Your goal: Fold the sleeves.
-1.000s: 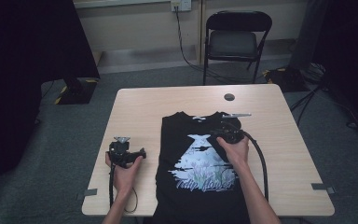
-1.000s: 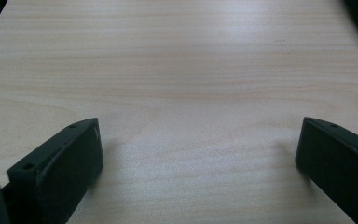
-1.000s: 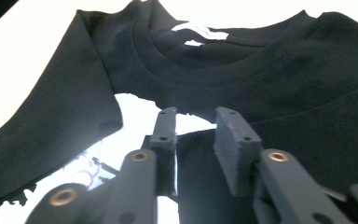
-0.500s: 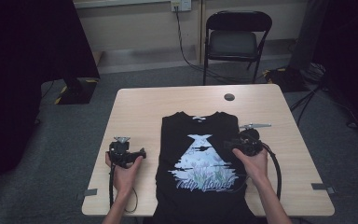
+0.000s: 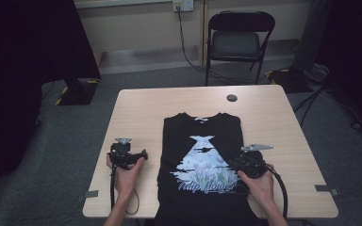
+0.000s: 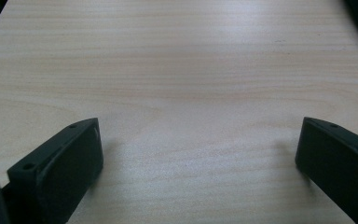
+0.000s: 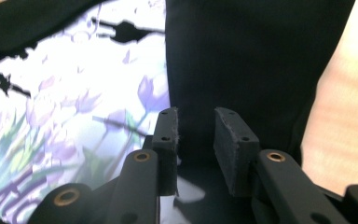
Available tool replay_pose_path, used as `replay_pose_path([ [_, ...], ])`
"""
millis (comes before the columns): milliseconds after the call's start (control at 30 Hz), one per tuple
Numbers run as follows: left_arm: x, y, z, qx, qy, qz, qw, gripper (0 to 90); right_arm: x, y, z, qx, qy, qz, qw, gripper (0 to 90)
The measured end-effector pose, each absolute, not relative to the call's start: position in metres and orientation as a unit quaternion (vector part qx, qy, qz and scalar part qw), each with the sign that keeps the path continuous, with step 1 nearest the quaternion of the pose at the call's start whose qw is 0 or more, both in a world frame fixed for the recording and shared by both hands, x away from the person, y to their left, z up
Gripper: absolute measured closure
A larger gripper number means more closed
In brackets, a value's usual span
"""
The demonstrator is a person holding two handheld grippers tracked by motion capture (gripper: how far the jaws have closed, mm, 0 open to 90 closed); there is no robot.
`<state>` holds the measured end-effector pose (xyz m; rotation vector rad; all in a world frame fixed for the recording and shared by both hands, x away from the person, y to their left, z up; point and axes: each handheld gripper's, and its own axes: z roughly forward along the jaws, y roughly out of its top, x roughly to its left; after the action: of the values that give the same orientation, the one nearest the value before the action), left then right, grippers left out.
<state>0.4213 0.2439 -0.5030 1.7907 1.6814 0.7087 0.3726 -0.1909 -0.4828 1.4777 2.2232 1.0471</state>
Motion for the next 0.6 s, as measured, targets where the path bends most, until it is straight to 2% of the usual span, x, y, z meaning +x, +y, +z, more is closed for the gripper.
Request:
replay_pose_path([
  [167,0.421,0.244,-0.503,0.671,0.63,0.266,0.288,0.1,0.365,-0.195,-0.489,0.512,0.763,0.368,0.141,71.7],
  [333,0.42,0.243,-0.503,0.67,0.631,0.266,0.287,0.1,0.363,-0.195,-0.485,0.505,0.762,0.379,0.143,68.3],
  [467,0.42,0.243,-0.503,0.67,0.631,0.266,0.287,0.1,0.367,-0.203,-0.468,0.508,0.746,0.404,0.149,57.7],
  [600,0.42,0.244,-0.503,0.671,0.63,0.266,0.288,0.1,0.371,-0.213,-0.449,0.513,0.732,0.414,0.17,41.7],
])
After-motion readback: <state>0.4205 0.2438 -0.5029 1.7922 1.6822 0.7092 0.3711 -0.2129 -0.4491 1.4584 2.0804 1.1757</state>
